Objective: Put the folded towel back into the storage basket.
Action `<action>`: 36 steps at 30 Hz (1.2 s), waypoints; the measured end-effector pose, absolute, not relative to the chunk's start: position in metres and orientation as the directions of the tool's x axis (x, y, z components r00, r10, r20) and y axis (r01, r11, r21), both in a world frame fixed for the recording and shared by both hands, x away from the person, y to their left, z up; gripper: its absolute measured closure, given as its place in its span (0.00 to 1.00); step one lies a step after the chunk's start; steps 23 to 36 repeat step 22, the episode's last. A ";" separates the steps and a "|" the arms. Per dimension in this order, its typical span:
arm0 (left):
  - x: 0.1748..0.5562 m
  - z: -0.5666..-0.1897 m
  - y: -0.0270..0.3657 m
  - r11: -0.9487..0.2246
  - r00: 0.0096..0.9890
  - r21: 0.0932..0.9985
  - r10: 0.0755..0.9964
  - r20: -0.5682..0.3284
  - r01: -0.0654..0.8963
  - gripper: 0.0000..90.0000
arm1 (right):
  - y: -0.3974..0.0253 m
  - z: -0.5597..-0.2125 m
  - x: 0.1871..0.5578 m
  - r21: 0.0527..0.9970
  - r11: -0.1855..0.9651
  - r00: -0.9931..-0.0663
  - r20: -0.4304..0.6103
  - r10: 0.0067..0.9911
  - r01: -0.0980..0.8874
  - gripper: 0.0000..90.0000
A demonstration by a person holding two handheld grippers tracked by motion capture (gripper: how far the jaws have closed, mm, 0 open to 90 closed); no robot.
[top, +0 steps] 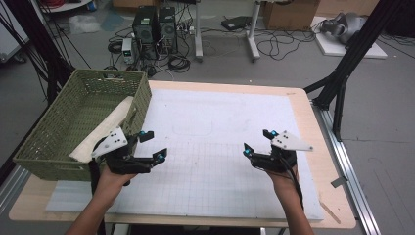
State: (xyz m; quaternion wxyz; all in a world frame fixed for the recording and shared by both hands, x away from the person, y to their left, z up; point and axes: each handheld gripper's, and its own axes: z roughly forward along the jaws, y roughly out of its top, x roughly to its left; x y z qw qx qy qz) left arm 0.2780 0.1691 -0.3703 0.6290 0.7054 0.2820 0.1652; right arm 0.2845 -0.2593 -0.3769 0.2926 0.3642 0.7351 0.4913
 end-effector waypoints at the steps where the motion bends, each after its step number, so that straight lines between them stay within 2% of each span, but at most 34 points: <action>1: 0.279 -0.372 0.167 -0.052 0.790 0.980 0.601 -0.121 0.190 0.23 | -0.263 -0.381 0.281 0.933 0.255 -0.556 -0.075 0.828 0.253 0.21; 12: 0.287 -0.397 0.150 -0.080 0.798 0.977 0.592 -0.114 0.199 0.23 | -0.280 -0.409 0.264 0.923 0.257 -0.511 -0.080 0.856 0.287 0.21; 16: 0.289 -0.408 0.147 -0.096 0.795 0.973 0.596 -0.111 0.208 0.23 | -0.285 -0.421 0.265 0.916 0.240 -0.498 -0.052 0.866 0.322 0.21; 36: 0.290 -0.413 0.144 -0.104 0.794 0.971 0.597 -0.111 0.214 0.23 | -0.286 -0.423 0.265 0.913 0.246 -0.491 -0.058 0.869 0.326 0.21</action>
